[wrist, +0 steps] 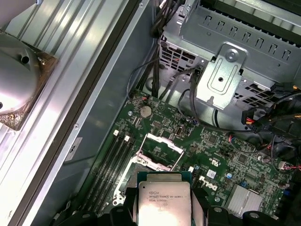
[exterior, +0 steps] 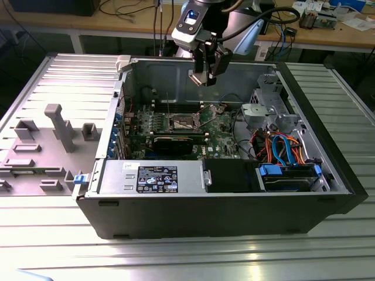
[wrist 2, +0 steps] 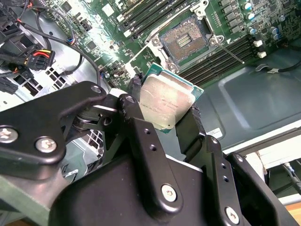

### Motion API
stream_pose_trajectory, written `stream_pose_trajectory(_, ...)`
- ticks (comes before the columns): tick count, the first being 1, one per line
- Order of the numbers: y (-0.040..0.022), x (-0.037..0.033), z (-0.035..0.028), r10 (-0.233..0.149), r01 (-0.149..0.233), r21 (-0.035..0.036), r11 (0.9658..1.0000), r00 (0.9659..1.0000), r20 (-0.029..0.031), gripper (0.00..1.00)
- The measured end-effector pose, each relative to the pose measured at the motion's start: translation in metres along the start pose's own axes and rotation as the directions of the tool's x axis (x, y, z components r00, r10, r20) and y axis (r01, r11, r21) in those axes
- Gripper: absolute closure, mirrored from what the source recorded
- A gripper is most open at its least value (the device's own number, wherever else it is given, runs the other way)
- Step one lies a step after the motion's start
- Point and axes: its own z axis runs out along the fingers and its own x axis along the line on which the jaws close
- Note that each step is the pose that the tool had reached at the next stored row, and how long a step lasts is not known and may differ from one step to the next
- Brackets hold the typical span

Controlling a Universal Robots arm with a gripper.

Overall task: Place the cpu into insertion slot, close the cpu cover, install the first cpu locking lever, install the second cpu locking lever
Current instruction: 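Place the cpu into insertion slot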

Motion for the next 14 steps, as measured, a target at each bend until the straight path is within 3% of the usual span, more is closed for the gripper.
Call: stream_pose_trajectory(14,0.0000,0.0000,0.0002,0.010,-0.010,-0.0003,0.9999,0.9999,0.0008,0.46)
